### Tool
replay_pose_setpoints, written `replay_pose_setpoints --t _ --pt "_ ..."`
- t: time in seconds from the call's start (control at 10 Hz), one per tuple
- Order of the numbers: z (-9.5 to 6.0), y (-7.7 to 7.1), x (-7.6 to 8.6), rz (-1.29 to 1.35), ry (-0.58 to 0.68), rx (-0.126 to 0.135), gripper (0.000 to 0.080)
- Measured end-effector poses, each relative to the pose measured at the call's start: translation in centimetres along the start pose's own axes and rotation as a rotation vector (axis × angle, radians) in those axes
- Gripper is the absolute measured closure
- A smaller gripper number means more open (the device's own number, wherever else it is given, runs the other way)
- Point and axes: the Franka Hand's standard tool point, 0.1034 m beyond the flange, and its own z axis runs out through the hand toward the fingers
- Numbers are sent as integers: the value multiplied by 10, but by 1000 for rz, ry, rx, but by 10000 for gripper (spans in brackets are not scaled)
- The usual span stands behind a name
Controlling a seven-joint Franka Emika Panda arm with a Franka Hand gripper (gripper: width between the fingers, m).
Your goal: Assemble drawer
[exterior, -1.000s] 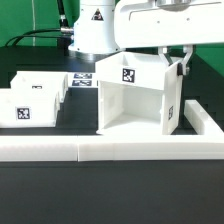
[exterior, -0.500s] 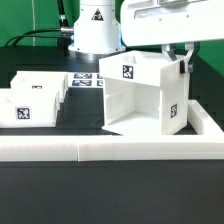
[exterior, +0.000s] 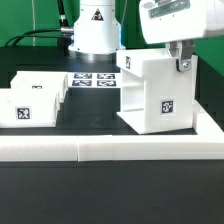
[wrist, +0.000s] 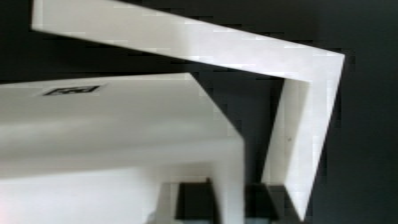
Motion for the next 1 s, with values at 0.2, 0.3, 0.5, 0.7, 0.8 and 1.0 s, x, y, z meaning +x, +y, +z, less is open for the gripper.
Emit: replay_pose_setpoints --t 0.2,0.3,0.5,0.7,0.8,1.0 --pt "0 0 -3 109 -15 3 752" --pt "0 1 -4 120 -18 4 752" --pt "9 -5 -7 133 -32 -25 752" --pt "13 -25 -2 101 -49 -49 751" --pt "16 -35 -1 140 -52 -50 751" --pt "16 -52 0 155 -57 -45 752"
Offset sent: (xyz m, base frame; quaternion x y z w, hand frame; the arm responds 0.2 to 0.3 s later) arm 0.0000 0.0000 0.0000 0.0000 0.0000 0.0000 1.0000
